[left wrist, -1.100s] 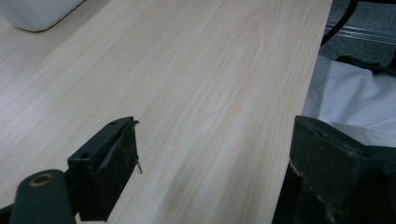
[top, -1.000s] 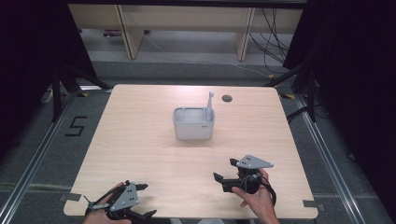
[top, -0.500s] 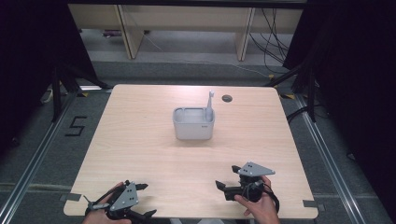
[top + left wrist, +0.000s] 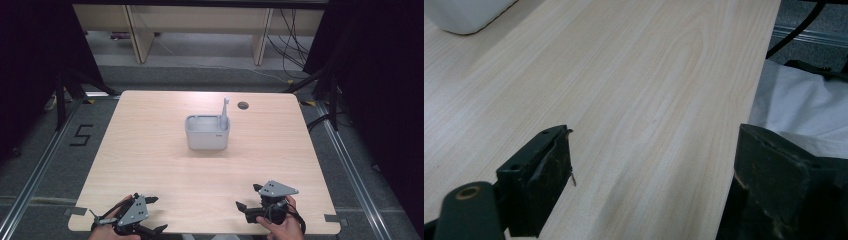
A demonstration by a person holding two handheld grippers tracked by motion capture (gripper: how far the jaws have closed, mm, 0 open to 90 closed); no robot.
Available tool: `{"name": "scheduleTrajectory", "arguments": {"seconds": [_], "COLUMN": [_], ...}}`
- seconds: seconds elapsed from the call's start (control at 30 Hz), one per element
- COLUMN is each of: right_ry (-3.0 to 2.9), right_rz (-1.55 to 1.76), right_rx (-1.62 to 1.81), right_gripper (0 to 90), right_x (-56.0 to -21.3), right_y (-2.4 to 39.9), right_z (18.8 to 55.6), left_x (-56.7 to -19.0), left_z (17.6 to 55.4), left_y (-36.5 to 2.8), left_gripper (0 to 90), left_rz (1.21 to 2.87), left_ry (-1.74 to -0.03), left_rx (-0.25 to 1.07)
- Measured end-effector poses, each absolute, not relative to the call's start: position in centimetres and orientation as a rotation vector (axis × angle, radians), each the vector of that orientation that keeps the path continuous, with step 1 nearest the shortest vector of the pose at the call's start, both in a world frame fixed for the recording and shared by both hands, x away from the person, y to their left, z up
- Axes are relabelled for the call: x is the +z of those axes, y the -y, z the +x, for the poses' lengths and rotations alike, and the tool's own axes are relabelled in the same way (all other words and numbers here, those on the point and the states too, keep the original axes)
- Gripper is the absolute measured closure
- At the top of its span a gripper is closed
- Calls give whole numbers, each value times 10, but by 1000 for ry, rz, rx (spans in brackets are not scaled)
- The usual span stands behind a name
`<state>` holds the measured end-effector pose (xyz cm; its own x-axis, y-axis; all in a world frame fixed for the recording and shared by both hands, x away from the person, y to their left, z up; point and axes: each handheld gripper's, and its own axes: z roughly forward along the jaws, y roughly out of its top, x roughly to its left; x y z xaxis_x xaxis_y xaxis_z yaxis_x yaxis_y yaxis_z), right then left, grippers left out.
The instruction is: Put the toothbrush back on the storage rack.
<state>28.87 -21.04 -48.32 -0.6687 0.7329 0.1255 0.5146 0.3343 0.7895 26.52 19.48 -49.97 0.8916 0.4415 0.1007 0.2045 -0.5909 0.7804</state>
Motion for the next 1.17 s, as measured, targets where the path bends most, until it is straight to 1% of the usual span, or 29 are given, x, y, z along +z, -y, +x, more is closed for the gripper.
{"name": "scheduleTrajectory", "arguments": {"seconds": [0.03,0.13,0.17,0.23,0.27,0.3,0.33,0.43,0.53,0.57,0.7,0.73,0.8,0.87,0.97,1.03,1.1,1.17], "right_ry": [-2350,-2366,-2362,-2383,-2378,-2386,-2376,-2413,-2388,-2381,-2384,-2383,-2384,-2387,-2390,-2387,-2377,-2373], "right_rz": [1065,1110,1115,1064,1102,1070,1056,1064,1072,1095,1083,1086,1079,1070,1078,1082,1090,1100], "right_rx": [1239,1228,1226,1226,1211,1209,1205,1204,1201,1198,1201,1199,1192,1188,1184,1178,1167,1164], "right_gripper": [154,154,154,154,154,154,154,154,154,155,154,155,154,154,154,154,154,154], "right_x": [-484,-485,-485,-486,-486,-487,-488,-489,-489,-488,-489,-489,-489,-489,-490,-490,-490,-490], "right_y": [213,212,212,214,214,215,216,217,218,217,218,217,217,217,217,217,218,219], "right_z": [291,287,286,287,285,286,286,287,286,285,286,285,285,286,286,286,287,286], "left_x": [-501,-500,-499,-499,-499,-500,-499,-499,-500,-499,-500,-500,-499,-499,-499,-500,-499,-499], "left_z": [265,266,265,266,266,265,265,266,265,266,265,266,266,265,266,265,266,266], "left_y": [-195,-195,-195,-196,-196,-194,-195,-196,-195,-196,-194,-196,-196,-195,-196,-194,-196,-196], "left_gripper": [147,147,147,147,147,147,147,147,147,147,147,147,147,147,147,147,147,147], "left_rz": [2202,2222,2222,2235,2232,2207,2224,2231,2211,2233,2204,2225,2233,2215,2234,2206,2228,2233], "left_ry": [-452,-459,-461,-436,-437,-462,-462,-437,-461,-437,-464,-444,-437,-467,-439,-464,-446,-437], "left_rx": [362,368,352,352,352,349,352,354,357,355,348,368,353,348,354,353,368,354]}}
